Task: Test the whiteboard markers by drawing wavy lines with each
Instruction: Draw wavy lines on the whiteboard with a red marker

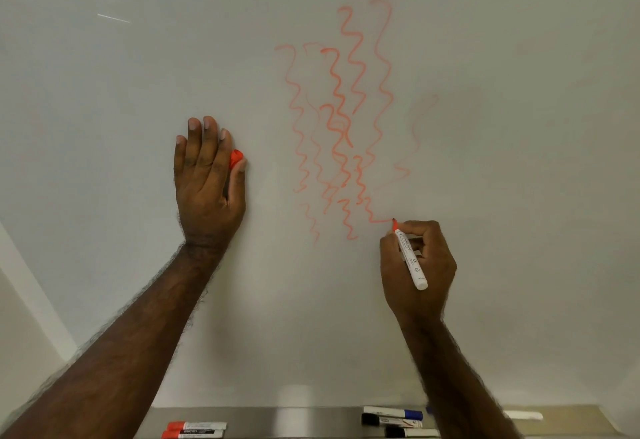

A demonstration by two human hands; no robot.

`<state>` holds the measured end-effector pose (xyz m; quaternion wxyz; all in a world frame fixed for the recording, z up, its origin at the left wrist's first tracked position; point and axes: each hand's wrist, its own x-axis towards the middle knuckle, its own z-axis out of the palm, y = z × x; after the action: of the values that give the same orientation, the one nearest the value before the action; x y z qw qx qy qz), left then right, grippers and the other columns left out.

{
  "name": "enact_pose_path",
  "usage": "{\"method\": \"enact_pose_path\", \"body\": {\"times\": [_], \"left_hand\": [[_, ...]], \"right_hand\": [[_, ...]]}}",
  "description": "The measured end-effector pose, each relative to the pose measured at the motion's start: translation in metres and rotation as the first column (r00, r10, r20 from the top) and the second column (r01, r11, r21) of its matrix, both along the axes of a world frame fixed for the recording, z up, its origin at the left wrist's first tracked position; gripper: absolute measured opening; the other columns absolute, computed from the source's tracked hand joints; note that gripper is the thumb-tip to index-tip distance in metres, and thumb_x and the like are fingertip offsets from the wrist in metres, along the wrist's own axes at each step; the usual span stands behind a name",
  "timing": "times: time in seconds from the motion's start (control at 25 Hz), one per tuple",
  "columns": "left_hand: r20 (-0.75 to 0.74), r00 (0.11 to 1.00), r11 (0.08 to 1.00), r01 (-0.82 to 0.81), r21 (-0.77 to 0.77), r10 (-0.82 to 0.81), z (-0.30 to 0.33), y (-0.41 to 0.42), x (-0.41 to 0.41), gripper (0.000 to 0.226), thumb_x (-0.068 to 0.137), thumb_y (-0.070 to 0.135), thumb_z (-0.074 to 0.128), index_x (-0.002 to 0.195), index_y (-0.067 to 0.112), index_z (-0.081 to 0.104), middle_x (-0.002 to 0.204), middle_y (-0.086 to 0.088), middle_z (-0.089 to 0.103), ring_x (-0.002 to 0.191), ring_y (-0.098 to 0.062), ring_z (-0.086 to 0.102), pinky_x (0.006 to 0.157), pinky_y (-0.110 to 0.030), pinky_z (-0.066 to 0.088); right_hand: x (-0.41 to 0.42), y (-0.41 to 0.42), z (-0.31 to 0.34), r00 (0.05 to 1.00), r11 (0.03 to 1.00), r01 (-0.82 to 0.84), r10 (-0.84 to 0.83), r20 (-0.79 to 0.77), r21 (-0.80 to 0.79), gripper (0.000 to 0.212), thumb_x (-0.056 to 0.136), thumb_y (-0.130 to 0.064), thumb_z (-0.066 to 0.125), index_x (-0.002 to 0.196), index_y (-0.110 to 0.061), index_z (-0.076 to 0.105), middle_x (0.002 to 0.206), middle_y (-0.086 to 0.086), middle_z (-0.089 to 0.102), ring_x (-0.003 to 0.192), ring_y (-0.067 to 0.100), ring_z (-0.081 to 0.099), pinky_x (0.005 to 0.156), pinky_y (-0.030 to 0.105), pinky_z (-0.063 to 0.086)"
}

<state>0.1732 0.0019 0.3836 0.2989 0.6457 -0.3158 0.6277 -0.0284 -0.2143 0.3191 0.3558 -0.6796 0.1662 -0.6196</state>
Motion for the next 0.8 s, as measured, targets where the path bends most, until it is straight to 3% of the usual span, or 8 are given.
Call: {"method": "enact_pose_path", "body": {"times": [0.12,0.24,0.32,0.4,0.48,0.6,0.8], "left_hand": [[-0.081,0.996,0.999,0.038,0.014,-0.036,-0.002,-0.002,-0.01,0.044,0.108,0.005,0.057,0.149,-0.008,0.048,0.159,-0.029,0.042,0.152,-0.048,0.035,0.125,-0.066,0.026],[-0.251,0.942,0.974,0.208,-0.086,-0.223,-0.011,-0.005,-0.042,0.044,0.11,0.006,0.052,0.153,-0.003,0.045,0.164,-0.02,0.038,0.158,-0.037,0.028,0.127,-0.062,0.025],[-0.384,0.828,0.909,0.332,-0.251,-0.408,-0.026,-0.006,-0.075,0.045,0.11,0.009,0.054,0.154,0.003,0.047,0.163,-0.01,0.045,0.156,-0.024,0.036,0.126,-0.054,0.033],[-0.492,0.727,0.873,0.339,-0.35,-0.479,-0.046,-0.005,-0.107,0.043,0.108,0.015,0.058,0.15,0.007,0.055,0.153,-0.003,0.057,0.146,-0.013,0.05,0.122,-0.044,0.042],[-0.585,0.612,0.844,0.327,-0.425,-0.532,-0.07,-0.004,-0.134,0.038,0.105,0.019,0.061,0.142,0.012,0.063,0.138,0.002,0.07,0.133,-0.007,0.061,0.115,-0.038,0.048],[-0.676,0.388,0.779,0.322,-0.538,-0.627,-0.099,-0.004,-0.16,0.032,0.103,0.022,0.063,0.135,0.022,0.068,0.114,0.008,0.08,0.117,-0.01,0.072,0.106,-0.037,0.055],[-0.792,0.08,0.73,0.454,-0.511,-0.605,-0.13,-0.001,-0.18,0.028,0.104,0.015,0.061,0.131,0.021,0.063,0.101,-0.005,0.081,0.095,-0.025,0.079,0.094,-0.034,0.059]], "right_hand": [[-0.011,-0.001,-0.001,0.996,0.997,-0.072,0.072,0.061,0.001,0.021,0.089,-0.001,0.076,0.096,-0.019,0.066,0.073,-0.002,0.066,0.063,0.022,0.063,0.057,0.042,0.054],[-0.024,0.004,-0.001,0.965,0.962,-0.262,0.261,0.014,0.08,0.027,0.09,-0.002,0.076,0.095,-0.025,0.062,0.066,0.001,0.065,0.058,0.027,0.065,0.054,0.048,0.056],[-0.029,0.005,-0.006,0.936,0.93,-0.347,0.351,-0.007,0.12,0.027,0.091,-0.001,0.075,0.093,-0.024,0.062,0.068,0.006,0.067,0.058,0.033,0.067,0.054,0.052,0.055],[-0.032,0.006,-0.014,0.9,0.89,-0.424,0.435,-0.035,0.166,0.023,0.092,-0.002,0.076,0.092,-0.021,0.064,0.07,0.008,0.069,0.06,0.037,0.068,0.05,0.053,0.055],[-0.034,0.006,-0.023,0.839,0.825,-0.514,0.541,-0.064,0.236,0.017,0.092,-0.003,0.078,0.092,-0.016,0.067,0.074,0.008,0.073,0.063,0.035,0.071,0.047,0.044,0.054],[-0.034,0.006,-0.036,0.723,0.676,-0.606,0.688,-0.065,0.419,0.012,0.091,-0.009,0.082,0.092,-0.007,0.07,0.08,0.013,0.077,0.065,0.034,0.071,0.049,0.036,0.049],[-0.039,0.011,-0.057,0.518,0.436,-0.662,0.854,-0.048,0.61,0.023,0.087,-0.022,0.082,0.099,-0.006,0.073,0.089,0.021,0.076,0.07,0.035,0.07,0.049,0.034,0.051]]}}
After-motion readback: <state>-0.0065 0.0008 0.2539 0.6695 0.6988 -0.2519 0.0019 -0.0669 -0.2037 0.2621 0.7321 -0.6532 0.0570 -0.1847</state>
